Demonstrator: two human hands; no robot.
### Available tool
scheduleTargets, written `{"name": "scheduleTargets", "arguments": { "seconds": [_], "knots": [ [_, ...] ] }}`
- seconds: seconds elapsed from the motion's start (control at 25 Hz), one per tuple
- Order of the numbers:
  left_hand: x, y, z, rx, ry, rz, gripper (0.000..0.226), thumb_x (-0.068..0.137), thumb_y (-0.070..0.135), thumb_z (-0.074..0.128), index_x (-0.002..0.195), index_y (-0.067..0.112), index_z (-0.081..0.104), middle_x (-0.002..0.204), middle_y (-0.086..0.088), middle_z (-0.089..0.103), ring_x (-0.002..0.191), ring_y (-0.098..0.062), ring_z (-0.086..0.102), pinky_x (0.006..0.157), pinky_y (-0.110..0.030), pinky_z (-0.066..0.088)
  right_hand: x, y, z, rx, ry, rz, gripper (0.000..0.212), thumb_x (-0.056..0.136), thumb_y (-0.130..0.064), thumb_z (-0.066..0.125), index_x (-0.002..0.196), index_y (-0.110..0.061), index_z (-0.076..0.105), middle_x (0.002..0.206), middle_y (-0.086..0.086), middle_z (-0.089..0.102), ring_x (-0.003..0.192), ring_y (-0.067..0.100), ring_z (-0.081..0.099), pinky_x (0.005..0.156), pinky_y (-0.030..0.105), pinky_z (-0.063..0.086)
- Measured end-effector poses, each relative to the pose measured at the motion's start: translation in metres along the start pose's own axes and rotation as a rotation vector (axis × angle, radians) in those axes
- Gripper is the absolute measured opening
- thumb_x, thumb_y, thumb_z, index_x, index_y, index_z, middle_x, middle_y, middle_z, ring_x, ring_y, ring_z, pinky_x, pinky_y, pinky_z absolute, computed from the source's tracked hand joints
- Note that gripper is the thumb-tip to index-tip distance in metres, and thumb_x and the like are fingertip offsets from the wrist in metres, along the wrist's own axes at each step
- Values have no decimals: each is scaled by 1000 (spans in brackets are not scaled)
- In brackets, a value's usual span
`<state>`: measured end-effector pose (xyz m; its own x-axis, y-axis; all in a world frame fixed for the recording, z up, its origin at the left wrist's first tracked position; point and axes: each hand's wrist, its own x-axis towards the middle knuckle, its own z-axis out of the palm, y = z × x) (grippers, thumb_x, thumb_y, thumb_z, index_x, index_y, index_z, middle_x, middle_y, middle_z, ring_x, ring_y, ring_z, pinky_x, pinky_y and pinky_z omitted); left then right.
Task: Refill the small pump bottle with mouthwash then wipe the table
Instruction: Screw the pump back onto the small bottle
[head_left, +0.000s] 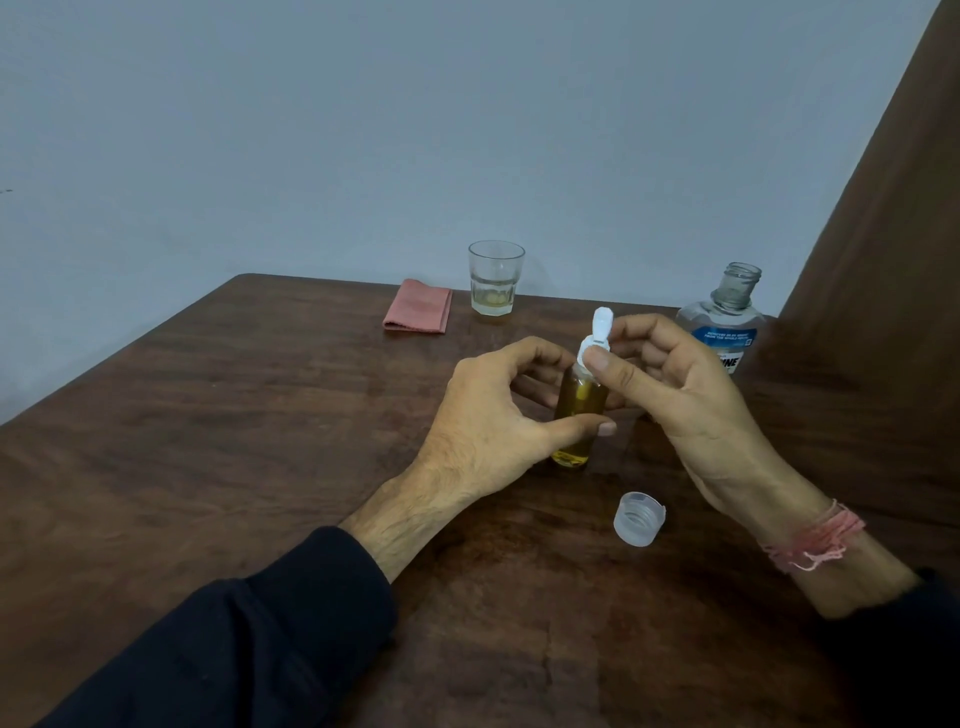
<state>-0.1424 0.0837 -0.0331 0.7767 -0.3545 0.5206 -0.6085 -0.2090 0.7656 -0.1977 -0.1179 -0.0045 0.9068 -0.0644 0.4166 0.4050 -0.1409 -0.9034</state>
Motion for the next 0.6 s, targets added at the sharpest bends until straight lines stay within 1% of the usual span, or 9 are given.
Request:
{"name": "scheduleTargets", "arguments": {
  "seconds": [0.04,0.12,0.2,0.28,0.32,0.4,0.48,0.56,0.6],
  "knots": [
    [0,0,0,-3,1,0,56,74,52,106,120,35,80,109,26,81,101,3,79,83,-15,64,0,-1,-1,-3,-20,7,52,81,-60,89,124,-33,77,119,4,80,105,18,76,81,28,61],
    [-1,0,0,-8,1,1,56,74,52,107,120,35,80,109,26,82,100,3,79,82,-15,64,1,2,-4,-28,-51,11,41,96,-41,77,133,-27,76,124,3,79,111,24,75,88,36,61],
    [0,0,0,-9,2,0,56,74,52,107,120,34,81,108,25,82,99,3,80,81,-15,64,1,4,-6,-40,-51,5,32,98,-31,74,129,-24,79,121,5,81,111,28,75,92,39,61],
    [0,0,1,-20,7,6,55,73,50,107,118,33,81,105,24,83,98,2,80,81,-14,63,1,3,-4,-42,-17,-7,29,91,-35,88,116,-24,80,115,6,82,107,25,77,91,33,62],
    [0,0,1,-22,10,8,54,73,49,108,118,33,81,105,23,83,98,2,80,81,-13,62,1,3,-3,-49,5,-18,35,84,-40,93,111,-23,78,113,7,82,105,24,78,90,31,63],
    [0,0,1,-17,4,4,54,73,49,107,118,33,81,107,26,82,99,3,79,82,-13,61,1,4,-4,-37,36,-23,46,76,-49,95,107,-23,74,111,7,81,102,23,78,88,31,64],
    [0,1,0,-11,-6,-6,54,74,51,107,118,35,80,111,27,80,100,3,79,83,-14,62,0,4,-5,0,10,-14,47,83,-54,91,117,-26,75,116,4,81,106,22,76,89,34,63],
    [0,1,0,-2,-4,-3,54,73,53,106,117,36,80,112,28,79,100,2,78,82,-14,63,1,5,-5,-21,-31,-15,43,95,-49,80,133,-29,76,125,3,80,114,24,75,91,35,60],
    [0,1,0,0,-3,-2,54,73,53,107,117,36,81,111,27,80,100,2,79,82,-14,63,2,5,-5,-38,-38,-26,42,97,-49,78,134,-29,77,127,2,80,115,24,75,91,33,60]
  ]
}}
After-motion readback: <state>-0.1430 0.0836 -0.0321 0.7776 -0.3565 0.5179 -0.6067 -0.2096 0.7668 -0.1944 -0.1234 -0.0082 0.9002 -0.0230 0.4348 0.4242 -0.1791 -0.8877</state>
